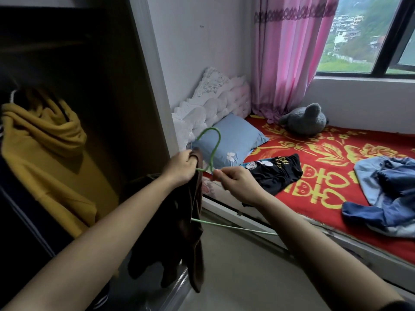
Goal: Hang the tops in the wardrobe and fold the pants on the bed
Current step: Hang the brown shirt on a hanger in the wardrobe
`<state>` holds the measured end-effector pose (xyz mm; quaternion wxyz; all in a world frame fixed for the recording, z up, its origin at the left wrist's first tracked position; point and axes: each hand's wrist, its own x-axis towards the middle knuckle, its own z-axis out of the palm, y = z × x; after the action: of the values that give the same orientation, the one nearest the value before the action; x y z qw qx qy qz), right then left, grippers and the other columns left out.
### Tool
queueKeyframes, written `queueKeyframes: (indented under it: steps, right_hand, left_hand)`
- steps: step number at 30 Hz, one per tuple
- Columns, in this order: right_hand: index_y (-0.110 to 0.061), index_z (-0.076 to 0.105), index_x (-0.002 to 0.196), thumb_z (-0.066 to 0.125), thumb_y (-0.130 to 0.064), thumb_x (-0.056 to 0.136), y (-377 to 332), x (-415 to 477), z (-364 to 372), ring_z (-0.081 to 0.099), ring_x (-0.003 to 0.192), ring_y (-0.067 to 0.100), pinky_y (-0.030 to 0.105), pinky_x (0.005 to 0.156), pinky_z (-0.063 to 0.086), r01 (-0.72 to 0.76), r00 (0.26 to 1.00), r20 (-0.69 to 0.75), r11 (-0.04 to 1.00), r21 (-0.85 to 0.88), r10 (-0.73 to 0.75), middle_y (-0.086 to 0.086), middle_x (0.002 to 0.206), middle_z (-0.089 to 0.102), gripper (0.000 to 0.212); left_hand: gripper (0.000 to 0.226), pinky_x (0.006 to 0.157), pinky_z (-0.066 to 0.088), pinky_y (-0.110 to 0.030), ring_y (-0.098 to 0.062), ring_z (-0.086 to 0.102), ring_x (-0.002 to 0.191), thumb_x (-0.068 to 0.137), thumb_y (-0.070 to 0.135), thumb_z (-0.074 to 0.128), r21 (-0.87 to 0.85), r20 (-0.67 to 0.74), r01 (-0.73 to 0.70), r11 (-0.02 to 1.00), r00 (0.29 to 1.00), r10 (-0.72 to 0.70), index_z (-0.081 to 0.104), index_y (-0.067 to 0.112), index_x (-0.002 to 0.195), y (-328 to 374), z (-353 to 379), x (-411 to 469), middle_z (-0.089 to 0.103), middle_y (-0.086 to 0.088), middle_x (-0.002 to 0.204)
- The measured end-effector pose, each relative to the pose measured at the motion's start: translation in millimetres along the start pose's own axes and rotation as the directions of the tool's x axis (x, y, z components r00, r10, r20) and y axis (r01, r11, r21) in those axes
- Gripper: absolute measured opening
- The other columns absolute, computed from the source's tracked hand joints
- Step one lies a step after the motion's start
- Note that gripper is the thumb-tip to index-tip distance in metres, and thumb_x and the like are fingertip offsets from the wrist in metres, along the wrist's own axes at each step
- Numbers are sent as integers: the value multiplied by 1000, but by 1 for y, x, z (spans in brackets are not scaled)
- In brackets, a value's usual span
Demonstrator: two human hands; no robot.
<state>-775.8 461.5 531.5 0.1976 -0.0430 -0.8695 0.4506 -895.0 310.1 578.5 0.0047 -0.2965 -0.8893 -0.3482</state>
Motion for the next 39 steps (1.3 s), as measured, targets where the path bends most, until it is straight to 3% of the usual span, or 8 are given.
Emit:
queueKeyframes:
  steps: [9,17,23,26,29,32,35,39]
  right_hand:
    - [-26,71,94,45,-47,102,22,-9,-7,57,59,3,28,58,49,32,999,27,989,-145,-28,-11,65,62,35]
    - [-25,76,95,53,-40,101,31,-14,7,55,55,1,16,58,40,-1,999,36,992,-124,5,-10,62,63,28]
    - [-20,70,106,68,-26,90,24,-22,32,53,95,21,37,81,42,139,834,-385,826,-547,-396,5,102,58,17]
    - [-17,65,101,64,-25,92,22,-29,47,59,85,20,38,71,50,344,895,-138,853,-392,-424,1,94,58,12]
    - [-21,55,126,58,-38,95,23,-34,64,62,100,19,38,81,52,229,973,64,927,-297,-220,-1,113,57,35]
    - [-20,54,134,57,-39,97,17,-27,77,61,101,15,33,86,50,162,985,-26,963,-216,-171,-2,115,61,41]
    - [-15,70,105,63,-30,95,11,-15,79,61,85,16,36,80,49,152,985,-55,977,-151,-162,2,93,66,19]
    - [-17,51,90,54,-27,100,7,-19,76,55,77,17,37,71,42,141,990,-22,990,-23,-141,2,83,60,15]
  left_hand:
    - [33,69,41,-40,-43,60,90,98,28,39,-20,-187,123,992,974,-125,45,14,69,-25,-20,6,64,-27,94]
    - [30,67,35,-38,-43,56,94,91,20,34,-201,-90,186,962,974,-207,42,15,62,-21,-5,-1,62,-27,98]
    - [25,90,41,-41,-39,54,108,96,21,31,-205,-114,247,947,955,-273,51,10,85,-18,1,1,60,-25,115]
    - [24,92,42,-42,-39,54,108,96,22,31,-269,-119,257,928,947,-297,50,10,86,-14,2,3,60,-25,116]
    - [24,92,42,-42,-39,53,109,95,20,32,-319,-133,244,916,945,-298,47,13,78,-9,1,6,60,-25,115]
    - [27,88,42,-44,-40,53,103,95,18,31,-351,-139,221,910,949,-284,44,3,76,-5,0,7,60,-26,109]
    - [29,65,34,-36,-22,45,76,94,25,32,-405,-103,204,891,959,-266,47,17,71,-4,-1,5,51,-6,81]
    - [46,70,37,-29,-11,52,86,87,58,43,-389,-42,238,890,961,-275,55,16,100,-14,-3,8,56,0,99]
